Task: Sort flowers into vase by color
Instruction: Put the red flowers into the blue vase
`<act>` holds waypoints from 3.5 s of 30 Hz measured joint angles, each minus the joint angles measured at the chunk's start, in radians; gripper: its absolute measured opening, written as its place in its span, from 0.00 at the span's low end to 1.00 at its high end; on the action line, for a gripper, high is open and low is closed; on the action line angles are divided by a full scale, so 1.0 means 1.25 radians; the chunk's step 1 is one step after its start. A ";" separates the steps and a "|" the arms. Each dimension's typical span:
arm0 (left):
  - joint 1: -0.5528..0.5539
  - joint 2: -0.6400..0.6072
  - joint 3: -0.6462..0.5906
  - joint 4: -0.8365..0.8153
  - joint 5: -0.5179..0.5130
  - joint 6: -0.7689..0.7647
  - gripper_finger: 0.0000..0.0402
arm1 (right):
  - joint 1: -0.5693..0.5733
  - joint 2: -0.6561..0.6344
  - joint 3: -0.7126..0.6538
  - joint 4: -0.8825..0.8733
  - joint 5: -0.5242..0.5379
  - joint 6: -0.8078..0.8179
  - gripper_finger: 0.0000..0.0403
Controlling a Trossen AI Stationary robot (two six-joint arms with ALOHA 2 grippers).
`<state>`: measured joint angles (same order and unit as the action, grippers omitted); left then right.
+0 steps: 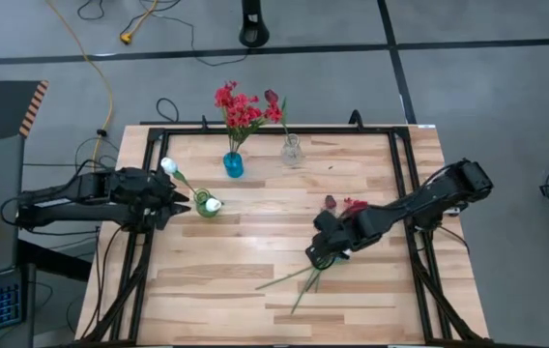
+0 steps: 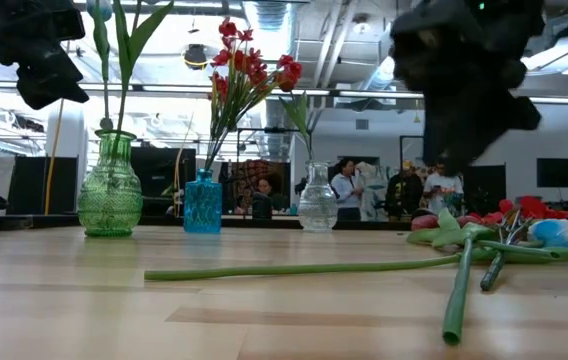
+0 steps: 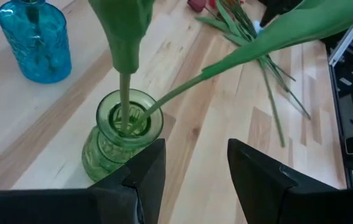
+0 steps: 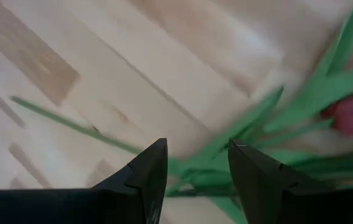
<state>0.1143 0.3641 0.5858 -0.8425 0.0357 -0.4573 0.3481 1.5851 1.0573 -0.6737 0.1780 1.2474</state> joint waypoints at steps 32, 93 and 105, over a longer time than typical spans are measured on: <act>0.000 0.002 0.000 -0.001 -0.017 0.021 0.40 | 0.080 0.147 0.000 -0.061 -0.019 0.330 0.48; 0.000 0.003 0.001 -0.004 -0.019 0.022 0.40 | 0.046 0.165 0.000 -0.062 0.063 0.257 0.37; 0.000 0.003 0.001 -0.004 -0.020 0.022 0.40 | 0.043 0.165 0.000 -0.062 0.032 0.233 0.26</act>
<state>0.1146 0.3676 0.5865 -0.8471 0.0109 -0.4301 0.4024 1.7916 1.0573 -0.7513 0.2184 1.5387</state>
